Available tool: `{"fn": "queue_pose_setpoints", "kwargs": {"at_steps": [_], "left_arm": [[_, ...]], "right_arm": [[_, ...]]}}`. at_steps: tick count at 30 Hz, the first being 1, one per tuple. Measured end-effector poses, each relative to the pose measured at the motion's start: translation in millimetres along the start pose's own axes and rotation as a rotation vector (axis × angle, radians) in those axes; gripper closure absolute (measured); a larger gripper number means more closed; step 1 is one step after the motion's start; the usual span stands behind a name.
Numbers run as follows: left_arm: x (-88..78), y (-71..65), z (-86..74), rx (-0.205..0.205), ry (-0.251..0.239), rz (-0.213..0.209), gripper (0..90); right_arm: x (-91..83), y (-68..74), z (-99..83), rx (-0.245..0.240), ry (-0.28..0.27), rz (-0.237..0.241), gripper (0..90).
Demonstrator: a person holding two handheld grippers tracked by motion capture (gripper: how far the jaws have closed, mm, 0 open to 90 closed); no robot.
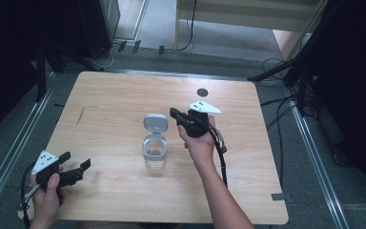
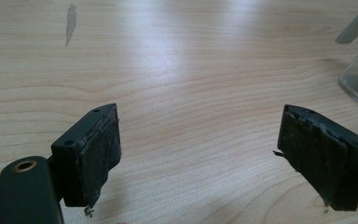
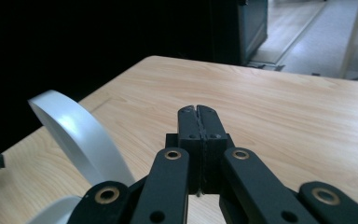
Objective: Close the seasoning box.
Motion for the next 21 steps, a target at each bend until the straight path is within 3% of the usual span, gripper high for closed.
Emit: {"fn": "queue_pose_setpoints", "kwargs": {"at_steps": [4,8,11,15,16,17,20,21], "left_arm": [[0.5,0.5,-0.1,-0.003,0.005,-0.003,13.3],[0.2,0.3,0.0,-0.004,0.003,-0.004,13.4],[0.7,0.1,-0.2,-0.004,0.006,-0.003,13.4],[1.0,0.0,-0.4,0.003,0.012,0.002,13.4],[1.0,0.0,-0.4,0.003,0.012,0.003,13.4],[1.0,0.0,-0.4,0.002,0.012,0.004,13.4],[1.1,0.3,-0.4,-0.001,0.011,0.003,13.4],[1.1,0.3,-0.4,-0.001,0.011,0.003,13.4]], "right_arm": [[-5.4,9.2,1.6,-0.011,-0.002,0.044,90.0],[-24.6,25.5,-9.6,-0.024,0.016,0.109,90.0],[-31.8,28.8,-13.8,-0.049,0.023,0.108,90.0],[-42.7,19.9,-15.5,-0.058,0.007,0.059,88.2],[-47.4,11.0,-14.9,-0.047,-0.006,0.028,79.3],[-47.4,11.0,-14.9,-0.047,-0.006,0.028,79.3],[-54.7,-5.2,-13.5,-0.028,-0.018,-0.052,50.6],[-59.7,-14.6,-13.2,-0.017,-0.017,-0.082,36.2]]}}
Point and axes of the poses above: each handheld gripper's, and its own axes: x roughly forward along the jaws, z roughly out of its top, y roughly to its left, the point moved 6 cm from there along x, roughly forward along the jaws, and after that the axes turned 11 degrees about -y, right-handed, at the moved point
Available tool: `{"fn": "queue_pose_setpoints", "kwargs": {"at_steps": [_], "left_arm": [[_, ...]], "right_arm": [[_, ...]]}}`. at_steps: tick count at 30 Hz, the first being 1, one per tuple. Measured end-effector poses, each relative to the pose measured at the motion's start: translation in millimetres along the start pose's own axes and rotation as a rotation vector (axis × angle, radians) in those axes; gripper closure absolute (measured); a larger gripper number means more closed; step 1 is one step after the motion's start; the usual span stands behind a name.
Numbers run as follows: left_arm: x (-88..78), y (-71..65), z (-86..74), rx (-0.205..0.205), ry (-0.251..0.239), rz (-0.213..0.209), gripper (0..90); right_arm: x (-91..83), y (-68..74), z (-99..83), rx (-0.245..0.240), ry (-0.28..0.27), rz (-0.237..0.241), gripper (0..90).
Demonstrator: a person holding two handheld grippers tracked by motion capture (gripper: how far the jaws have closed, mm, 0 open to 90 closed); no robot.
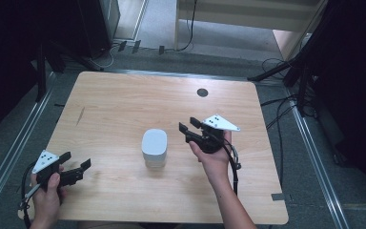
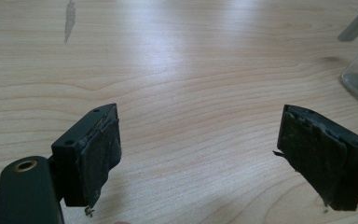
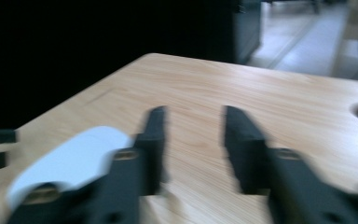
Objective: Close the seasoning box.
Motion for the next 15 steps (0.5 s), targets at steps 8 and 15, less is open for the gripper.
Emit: {"fn": "queue_pose_setpoints", "kwargs": {"at_steps": [8,15], "left_arm": [[0.4,-0.4,0.0,0.002,0.002,-0.001,13.4],[1.1,-0.8,0.0,0.007,0.006,-0.001,13.5]], "right_arm": [[-26.1,-28.1,-10.2,-0.033,0.013,-0.088,19.3],[-47.7,-48.7,-22.8,-0.024,0.020,-0.146,19.8]]}}
Point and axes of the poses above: each handheld gripper's, and its own axes: x roughly forward along the jaws, z roughly out of its top, y roughly to its left, the point moved 6 cm from there along x, roughly forward along the jaws, and after that the axes turned 11 degrees about -y, right-handed, at the moved point
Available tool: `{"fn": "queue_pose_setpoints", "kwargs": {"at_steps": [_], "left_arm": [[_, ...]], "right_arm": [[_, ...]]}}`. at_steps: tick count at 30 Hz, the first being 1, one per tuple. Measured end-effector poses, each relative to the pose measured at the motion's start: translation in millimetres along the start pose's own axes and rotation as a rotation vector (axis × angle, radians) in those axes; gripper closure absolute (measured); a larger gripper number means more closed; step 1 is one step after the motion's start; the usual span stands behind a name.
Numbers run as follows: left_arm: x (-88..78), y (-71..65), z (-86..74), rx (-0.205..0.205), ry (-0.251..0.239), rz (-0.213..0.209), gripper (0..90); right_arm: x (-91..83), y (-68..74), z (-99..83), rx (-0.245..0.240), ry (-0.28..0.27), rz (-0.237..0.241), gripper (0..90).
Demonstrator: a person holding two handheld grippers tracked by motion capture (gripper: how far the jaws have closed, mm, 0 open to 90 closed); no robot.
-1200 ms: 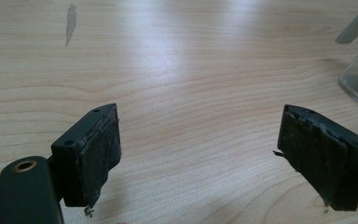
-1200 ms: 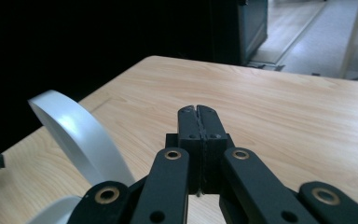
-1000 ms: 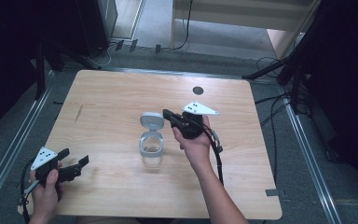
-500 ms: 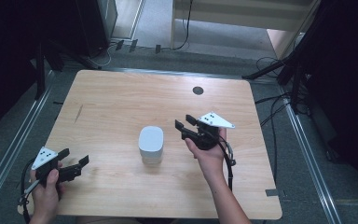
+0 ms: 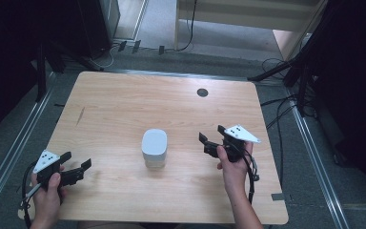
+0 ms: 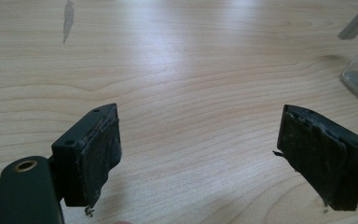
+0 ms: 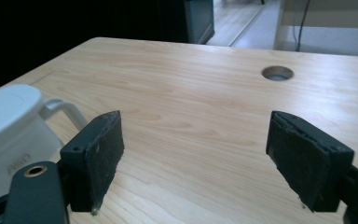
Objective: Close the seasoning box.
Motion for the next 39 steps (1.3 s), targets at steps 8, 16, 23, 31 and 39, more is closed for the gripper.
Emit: {"fn": "queue_pose_setpoints", "kwargs": {"at_steps": [8,16,23,31,39], "left_arm": [[1.2,-0.6,0.0,0.004,0.005,0.002,13.5],[1.8,-0.4,0.1,0.003,0.009,0.003,13.5],[1.4,-0.5,0.0,0.005,0.008,0.005,13.5],[1.2,-0.3,0.1,0.001,0.004,0.005,13.5],[1.3,-0.4,0.1,0.005,0.007,0.006,13.5]], "right_arm": [[-30.1,-29.3,-17.4,0.016,0.026,-0.062,20.7],[-58.7,-51.6,-35.8,0.038,0.048,-0.113,21.3],[-76.1,-65.4,-48.4,0.049,0.058,-0.145,21.6],[-105.9,-84.4,-64.4,0.059,0.073,-0.207,23.0],[-133.3,-96.7,-76.4,0.064,0.095,-0.243,23.0]]}}
Point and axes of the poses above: each handheld gripper's, and its own axes: x roughly forward along the jaws, z roughly out of its top, y roughly to its left, the point moved 6 cm from there along x, roughly forward along the jaws, and after that the axes turned 11 degrees about -y, right-handed, at the moved point
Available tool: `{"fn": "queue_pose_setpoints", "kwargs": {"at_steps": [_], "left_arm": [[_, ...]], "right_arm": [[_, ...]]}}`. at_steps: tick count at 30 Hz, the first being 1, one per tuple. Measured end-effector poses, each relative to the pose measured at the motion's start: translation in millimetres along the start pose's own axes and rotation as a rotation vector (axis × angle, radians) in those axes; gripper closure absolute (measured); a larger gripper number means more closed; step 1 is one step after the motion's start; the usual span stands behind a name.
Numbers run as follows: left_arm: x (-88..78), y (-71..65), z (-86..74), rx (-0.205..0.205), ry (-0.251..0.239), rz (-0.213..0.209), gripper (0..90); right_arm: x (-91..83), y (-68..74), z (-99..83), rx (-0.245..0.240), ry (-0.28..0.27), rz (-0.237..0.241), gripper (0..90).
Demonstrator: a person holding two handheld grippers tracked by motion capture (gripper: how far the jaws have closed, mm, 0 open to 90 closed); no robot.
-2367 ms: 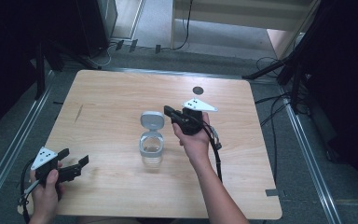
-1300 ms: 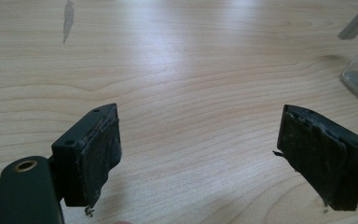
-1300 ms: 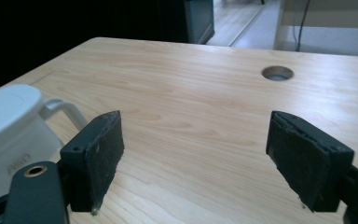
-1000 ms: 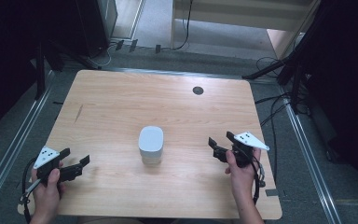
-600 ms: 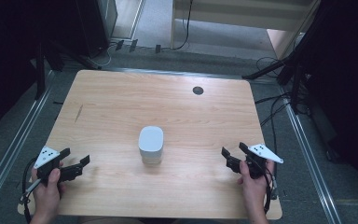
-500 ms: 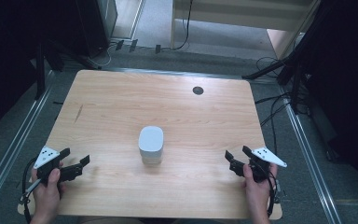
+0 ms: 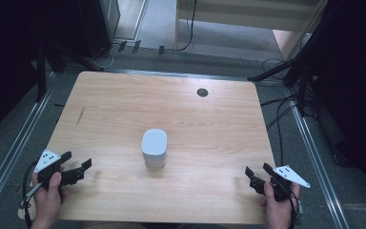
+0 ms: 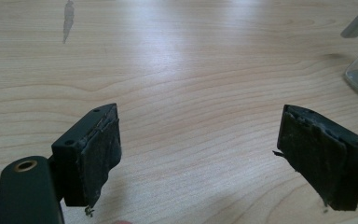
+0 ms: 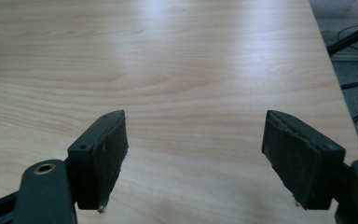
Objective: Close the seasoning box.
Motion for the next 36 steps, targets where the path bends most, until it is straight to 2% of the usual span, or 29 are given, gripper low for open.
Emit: {"fn": "queue_pose_setpoints", "kwargs": {"at_steps": [3,9,14,17,18,19,20,21,23,25,32,36], "left_arm": [[0.2,-0.2,0.0,0.001,0.001,0.001,13.5],[0.1,-0.3,0.0,0.001,0.001,0.002,13.5],[0.2,-0.4,0.0,0.002,-0.001,0.003,13.5],[0.5,-0.5,-0.2,0.006,0.000,0.004,13.5],[0.5,-0.5,-0.2,0.006,0.001,0.004,13.5],[0.5,-0.5,-0.2,0.006,0.001,0.003,13.5],[0.5,-0.4,-0.2,0.005,0.002,0.003,13.5],[0.6,-0.4,-0.1,0.004,0.000,0.001,13.5],[0.3,-0.3,-0.1,0.002,0.002,-0.001,13.5],[0.3,-0.2,-0.1,0.002,0.002,-0.003,13.5],[1.4,0.0,0.0,0.006,0.007,-0.002,13.5],[1.8,0.3,0.1,0.006,0.008,0.000,13.5]], "right_arm": [[-10.4,-9.7,-4.7,0.004,-0.008,-0.015,23.0],[-20.9,-20.7,-10.1,0.014,-0.011,-0.034,23.0],[-33.8,-32.3,-12.6,0.042,-0.029,-0.053,23.1],[-36.6,-33.1,-13.6,0.037,-0.025,-0.052,23.2],[-37.4,-31.2,-14.4,0.010,-0.019,-0.050,23.0],[-37.4,-31.2,-14.4,0.010,-0.019,-0.050,23.0],[-37.0,-27.9,-15.1,-0.025,-0.009,-0.048,23.0],[-37.0,-27.9,-15.1,-0.025,-0.009,-0.048,23.0],[-35.2,-25.5,-16.2,-0.055,0.011,-0.062,23.4],[-35.0,-25.2,-16.2,-0.053,0.011,-0.057,23.7],[-36.9,-30.4,-14.7,0.004,-0.014,-0.045,24.8],[-36.1,-29.9,-15.1,-0.001,-0.006,-0.041,24.7]]}}
Point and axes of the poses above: each handheld gripper's, and its own axes: x roughly forward along the jaws, z roughly out of its top, y roughly to its left, the point moved 6 cm from there along x, roughly forward along the jaws, and after that the axes turned 11 degrees about -y, right-handed, at the moved point
